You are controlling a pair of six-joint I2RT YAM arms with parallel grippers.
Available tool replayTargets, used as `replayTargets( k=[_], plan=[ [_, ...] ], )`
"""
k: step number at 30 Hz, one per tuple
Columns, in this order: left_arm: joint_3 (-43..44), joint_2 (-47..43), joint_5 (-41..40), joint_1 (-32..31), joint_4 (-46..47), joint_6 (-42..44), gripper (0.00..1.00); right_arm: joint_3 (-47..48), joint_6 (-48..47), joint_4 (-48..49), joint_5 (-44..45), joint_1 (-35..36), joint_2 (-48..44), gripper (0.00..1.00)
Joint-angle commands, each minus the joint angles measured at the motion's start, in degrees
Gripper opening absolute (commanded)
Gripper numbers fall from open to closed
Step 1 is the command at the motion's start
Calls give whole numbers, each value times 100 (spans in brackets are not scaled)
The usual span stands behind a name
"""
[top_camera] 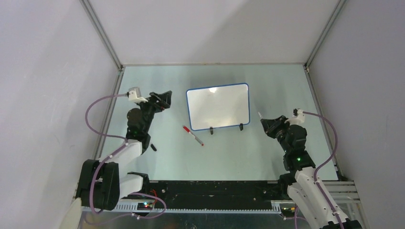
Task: Write a sentence on the whiteboard
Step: Hold the whiteboard on the whiteboard stand.
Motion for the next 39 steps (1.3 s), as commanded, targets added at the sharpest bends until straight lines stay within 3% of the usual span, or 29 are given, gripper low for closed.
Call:
replayTargets(
  k=[1,7,19,26,32,39],
  plan=[
    [425,297,-419,-21,391,268,97,88,-113,211,302,118,-37,0],
    [-29,1226,695,78,2434,181,98,196,-170,292,295,271,279,0],
    [537,1736,1148,74,1717,-204,96,211,-260,256,480,404,234,0],
    [1085,2218,1697,-10,1447,-291,83,224,-272,239,479,444,229,0],
    [1449,2807,2427,-21,1837,-614,63,232,-271,205,465,454,225,0],
    [1540,3060,2673,-77,1951,-736,59,245,-296,184,482,453,249,0]
  ],
)
